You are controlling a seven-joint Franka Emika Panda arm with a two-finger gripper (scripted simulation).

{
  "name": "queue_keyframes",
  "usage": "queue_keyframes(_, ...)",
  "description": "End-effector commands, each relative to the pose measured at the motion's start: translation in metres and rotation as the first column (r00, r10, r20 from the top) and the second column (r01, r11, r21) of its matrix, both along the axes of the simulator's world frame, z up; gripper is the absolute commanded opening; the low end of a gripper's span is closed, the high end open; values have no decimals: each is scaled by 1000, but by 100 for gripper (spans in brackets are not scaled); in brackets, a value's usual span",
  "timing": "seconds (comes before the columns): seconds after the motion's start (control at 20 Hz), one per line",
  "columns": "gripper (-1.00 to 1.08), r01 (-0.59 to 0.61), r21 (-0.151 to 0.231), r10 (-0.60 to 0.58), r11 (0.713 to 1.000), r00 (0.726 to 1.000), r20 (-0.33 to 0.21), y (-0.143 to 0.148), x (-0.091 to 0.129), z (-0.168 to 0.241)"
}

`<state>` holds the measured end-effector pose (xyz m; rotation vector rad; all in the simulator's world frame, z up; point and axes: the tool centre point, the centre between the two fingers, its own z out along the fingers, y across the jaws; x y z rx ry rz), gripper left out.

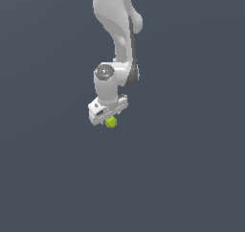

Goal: Pick up the object and move it to a goal position.

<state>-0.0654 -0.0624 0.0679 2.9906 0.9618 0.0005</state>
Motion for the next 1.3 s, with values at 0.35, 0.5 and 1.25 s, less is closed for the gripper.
queue_keyframes(0.35, 100, -2, 0, 2, 1000, 1000, 0, 0, 0, -27)
queue_keyframes(0.5, -100, -2, 0, 2, 1000, 1000, 0, 0, 0, -27)
queue_keyframes(1.25, -100, -1, -1, 1, 1000, 1000, 1, 6, -2, -14)
